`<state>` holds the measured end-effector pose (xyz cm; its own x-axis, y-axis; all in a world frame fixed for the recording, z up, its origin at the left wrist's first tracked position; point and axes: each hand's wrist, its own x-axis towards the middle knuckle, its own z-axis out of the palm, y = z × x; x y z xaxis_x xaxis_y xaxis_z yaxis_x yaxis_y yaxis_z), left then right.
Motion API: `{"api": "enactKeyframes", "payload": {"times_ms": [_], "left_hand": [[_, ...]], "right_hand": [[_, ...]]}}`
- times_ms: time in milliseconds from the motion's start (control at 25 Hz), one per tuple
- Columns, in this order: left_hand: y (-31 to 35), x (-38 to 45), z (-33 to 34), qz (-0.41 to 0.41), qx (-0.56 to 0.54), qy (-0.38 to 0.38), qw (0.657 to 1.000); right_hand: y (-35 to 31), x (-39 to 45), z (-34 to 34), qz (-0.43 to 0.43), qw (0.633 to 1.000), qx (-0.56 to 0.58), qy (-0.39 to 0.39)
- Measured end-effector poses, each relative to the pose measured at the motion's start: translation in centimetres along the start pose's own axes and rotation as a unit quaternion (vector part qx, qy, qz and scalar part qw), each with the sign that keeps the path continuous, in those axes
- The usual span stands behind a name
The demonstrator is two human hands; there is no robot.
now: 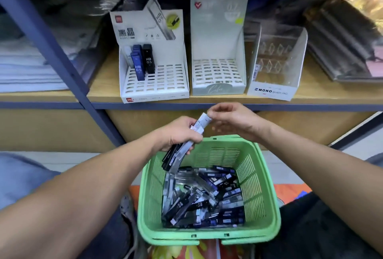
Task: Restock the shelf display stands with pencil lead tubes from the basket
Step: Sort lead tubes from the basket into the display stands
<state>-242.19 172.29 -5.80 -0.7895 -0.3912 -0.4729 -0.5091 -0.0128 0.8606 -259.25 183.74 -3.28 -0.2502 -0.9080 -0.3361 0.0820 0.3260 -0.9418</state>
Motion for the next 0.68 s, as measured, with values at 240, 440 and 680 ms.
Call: {"api": "enactKeyframes", "payload": {"times_ms": [240,440,680], "left_hand": [[4.3,-2.3,-2.0,0.030,0.016,0.039,0.999],[6.6,-4.7,-6.6,0.037,-0.020,0.086,0.995],[7.6,-6.5,-11.9,0.030,-0.060,0.237,0.969]], "right_hand": [[-4.4,0.9,1.8,-0.055,0.986,-0.100,0.119],[-9.0,1.8,1.6,-0.100,0.979,0.035,0.177],[-11.9,5.1,5.8,-0.171,0.960,-0.068,0.210]]}}
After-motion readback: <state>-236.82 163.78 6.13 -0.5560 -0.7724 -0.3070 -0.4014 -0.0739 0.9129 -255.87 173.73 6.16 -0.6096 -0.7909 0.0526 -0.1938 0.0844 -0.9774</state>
